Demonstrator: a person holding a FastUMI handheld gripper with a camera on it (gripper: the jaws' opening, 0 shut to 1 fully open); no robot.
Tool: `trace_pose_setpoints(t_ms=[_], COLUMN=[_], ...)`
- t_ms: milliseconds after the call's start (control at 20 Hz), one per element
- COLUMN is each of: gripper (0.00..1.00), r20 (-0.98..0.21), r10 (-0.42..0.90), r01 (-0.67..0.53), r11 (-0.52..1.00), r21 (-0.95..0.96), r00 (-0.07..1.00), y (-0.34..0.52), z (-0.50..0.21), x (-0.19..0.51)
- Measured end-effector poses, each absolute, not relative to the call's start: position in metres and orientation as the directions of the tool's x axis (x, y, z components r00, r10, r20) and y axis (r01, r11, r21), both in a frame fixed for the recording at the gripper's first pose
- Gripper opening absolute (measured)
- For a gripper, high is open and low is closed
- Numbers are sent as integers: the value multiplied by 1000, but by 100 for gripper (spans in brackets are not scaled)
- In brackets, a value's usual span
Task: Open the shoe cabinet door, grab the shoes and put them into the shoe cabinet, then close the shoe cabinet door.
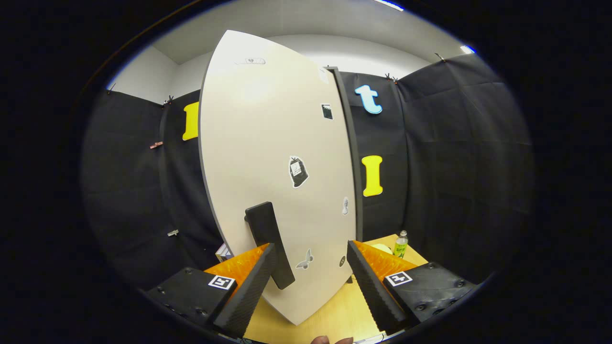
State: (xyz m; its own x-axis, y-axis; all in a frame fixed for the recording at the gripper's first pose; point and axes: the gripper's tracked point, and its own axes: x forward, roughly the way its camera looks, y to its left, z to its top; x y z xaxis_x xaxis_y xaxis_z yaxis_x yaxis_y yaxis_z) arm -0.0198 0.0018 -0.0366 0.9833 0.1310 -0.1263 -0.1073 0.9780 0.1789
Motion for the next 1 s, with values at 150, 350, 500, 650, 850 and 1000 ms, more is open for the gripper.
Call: trace_pose_setpoints(t_ms=[150, 350, 500, 650, 850, 1000], gripper=[98, 98, 98, 98, 98, 98], r20=[-120, -99, -70, -74, -78, -72], r10=[170, 178, 155, 134, 123, 133], r01=[-145, -157, -139, -120, -108, -120], r11=[970, 969, 971, 977, 980, 980], r21=[193, 192, 193, 175, 169, 159], r00=[978, 979, 986, 988, 989, 988], y=[29, 45, 42, 33, 28, 32], z=[-37, -31, -21, -24, -25, -23], x=[-3, 14, 19, 23, 24, 24])
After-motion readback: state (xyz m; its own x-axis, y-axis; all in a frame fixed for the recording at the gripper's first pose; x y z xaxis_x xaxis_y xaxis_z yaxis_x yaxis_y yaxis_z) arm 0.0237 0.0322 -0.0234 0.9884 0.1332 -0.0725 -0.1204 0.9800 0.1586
